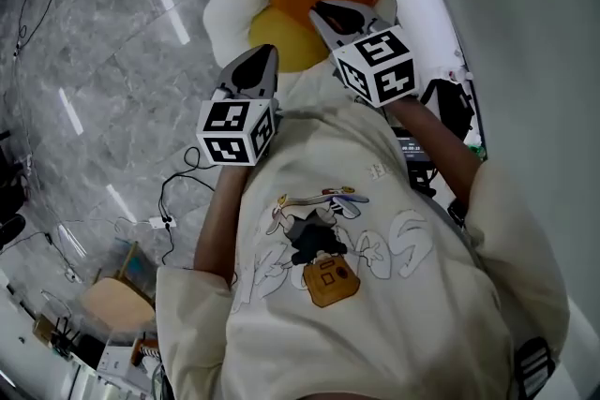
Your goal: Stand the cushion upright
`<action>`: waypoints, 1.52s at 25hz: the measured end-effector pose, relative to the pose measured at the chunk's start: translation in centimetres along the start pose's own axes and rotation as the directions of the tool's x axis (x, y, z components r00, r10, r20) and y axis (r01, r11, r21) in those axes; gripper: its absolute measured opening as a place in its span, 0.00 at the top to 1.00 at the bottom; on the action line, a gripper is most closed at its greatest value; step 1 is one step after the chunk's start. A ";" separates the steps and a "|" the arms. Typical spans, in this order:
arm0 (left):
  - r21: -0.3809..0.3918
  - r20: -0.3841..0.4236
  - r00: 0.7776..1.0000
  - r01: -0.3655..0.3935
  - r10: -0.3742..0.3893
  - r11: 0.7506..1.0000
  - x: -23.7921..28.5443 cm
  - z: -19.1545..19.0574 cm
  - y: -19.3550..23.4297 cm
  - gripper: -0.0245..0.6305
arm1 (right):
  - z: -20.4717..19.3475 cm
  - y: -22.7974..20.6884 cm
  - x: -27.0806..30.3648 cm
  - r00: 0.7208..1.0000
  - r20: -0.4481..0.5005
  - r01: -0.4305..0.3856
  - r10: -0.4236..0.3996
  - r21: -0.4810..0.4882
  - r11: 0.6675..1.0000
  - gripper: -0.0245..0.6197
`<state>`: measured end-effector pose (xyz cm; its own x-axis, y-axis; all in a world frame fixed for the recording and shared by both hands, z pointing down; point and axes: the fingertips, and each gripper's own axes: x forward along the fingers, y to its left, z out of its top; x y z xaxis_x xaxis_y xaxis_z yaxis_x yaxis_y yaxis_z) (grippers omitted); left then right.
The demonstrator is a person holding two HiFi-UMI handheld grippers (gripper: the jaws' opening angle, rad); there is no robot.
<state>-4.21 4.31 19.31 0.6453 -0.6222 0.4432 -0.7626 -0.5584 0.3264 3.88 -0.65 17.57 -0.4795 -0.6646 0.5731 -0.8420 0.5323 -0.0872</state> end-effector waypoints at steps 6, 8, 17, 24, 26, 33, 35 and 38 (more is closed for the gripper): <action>-0.020 0.046 0.999 -0.026 0.027 0.999 -2.7 2.2 1.9 0.93 | 1.0 3.1 -1.1 0.999 0.033 -0.030 0.028 0.056 0.998 0.87; -0.027 0.054 0.998 -0.017 0.019 0.999 -3.6 2.8 1.9 0.93 | 1.2 4.3 -1.5 0.998 0.049 -0.041 0.037 0.082 0.996 0.87; 0.040 0.099 0.995 -0.016 0.012 0.999 -6.2 4.6 -1.6 0.93 | 2.7 7.3 -4.8 0.987 0.155 -0.050 0.043 0.039 0.998 0.87; 0.085 0.143 0.989 -0.047 0.035 0.995 -7.5 4.8 -2.1 0.93 | 4.4 9.4 -5.2 0.964 0.264 -0.036 0.026 0.033 0.999 0.87; 0.047 0.133 0.991 -0.037 0.030 0.998 -7.4 4.3 -1.6 0.93 | 3.9 9.8 -4.7 0.968 0.248 -0.057 0.043 0.047 0.997 0.87; -0.008 0.104 0.994 -0.014 0.015 1.000 -7.0 4.1 -1.0 0.93 | 4.6 11.3 -4.7 0.968 0.244 -0.063 0.060 0.005 0.998 0.89; 0.003 0.103 0.995 -0.011 0.010 1.000 -6.6 4.5 -1.0 0.93 | 5.0 11.5 -4.5 0.966 0.247 -0.071 0.077 -0.031 0.997 0.89; 0.007 0.099 0.995 0.002 -0.002 1.000 -5.9 4.7 -1.0 0.93 | 5.3 11.1 -4.3 0.967 0.242 -0.066 0.075 -0.047 0.997 0.89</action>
<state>-7.06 5.93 12.43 0.6483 -0.6723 0.3573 -0.7612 -0.5631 0.3217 -4.69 5.38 9.80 -0.5871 -0.7299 0.3501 -0.7960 0.5991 -0.0859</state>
